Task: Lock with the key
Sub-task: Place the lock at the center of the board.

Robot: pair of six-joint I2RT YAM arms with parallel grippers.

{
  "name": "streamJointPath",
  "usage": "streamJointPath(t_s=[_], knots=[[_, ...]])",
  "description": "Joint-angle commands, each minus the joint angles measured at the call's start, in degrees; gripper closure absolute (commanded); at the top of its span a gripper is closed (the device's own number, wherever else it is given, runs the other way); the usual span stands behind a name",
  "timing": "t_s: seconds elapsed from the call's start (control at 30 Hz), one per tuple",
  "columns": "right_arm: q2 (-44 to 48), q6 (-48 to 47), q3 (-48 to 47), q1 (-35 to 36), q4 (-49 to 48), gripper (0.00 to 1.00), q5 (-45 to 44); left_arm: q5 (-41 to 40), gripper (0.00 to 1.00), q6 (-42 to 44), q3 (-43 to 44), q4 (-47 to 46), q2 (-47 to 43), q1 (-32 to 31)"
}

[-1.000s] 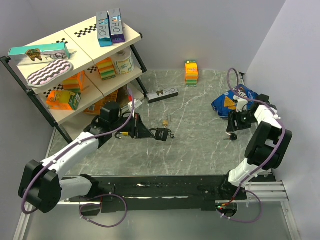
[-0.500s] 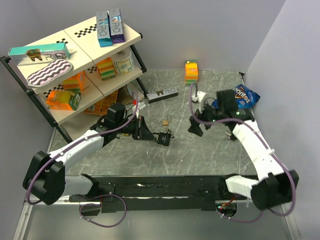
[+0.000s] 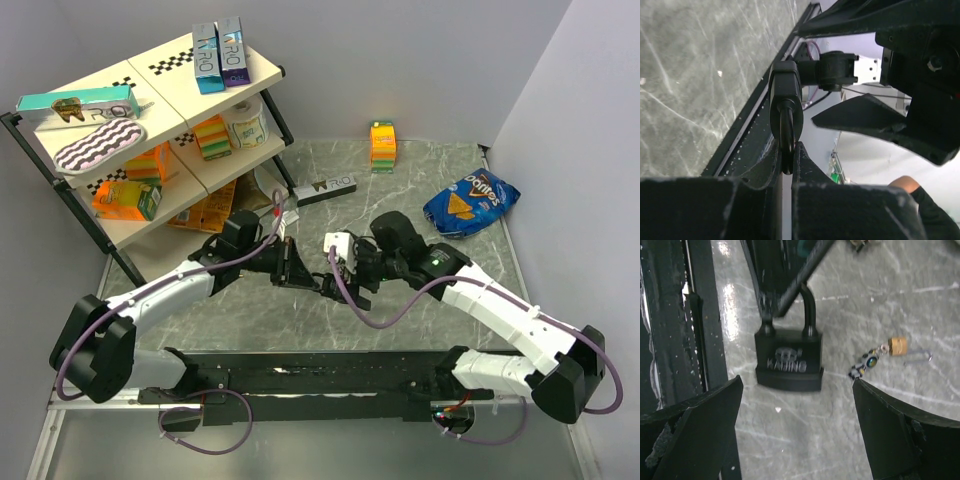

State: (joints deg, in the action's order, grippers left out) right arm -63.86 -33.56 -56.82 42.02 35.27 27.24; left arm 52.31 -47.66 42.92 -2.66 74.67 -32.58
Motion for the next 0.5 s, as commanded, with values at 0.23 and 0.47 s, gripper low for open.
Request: streamJointPath(t_s=[0.23, 0.47], knots=[[-3.12, -1.86, -0.93, 5.70, -4.94, 0.06, -3.07, 3.23, 0.99, -1.21, 1.29, -5.61, -1.64, -1.08], [-4.26, -1.95, -0.66, 7.11, -5.91, 0.15, -4.65, 3.41, 0.99, -2.09, 0.68, -6.84, -1.90, -1.08]])
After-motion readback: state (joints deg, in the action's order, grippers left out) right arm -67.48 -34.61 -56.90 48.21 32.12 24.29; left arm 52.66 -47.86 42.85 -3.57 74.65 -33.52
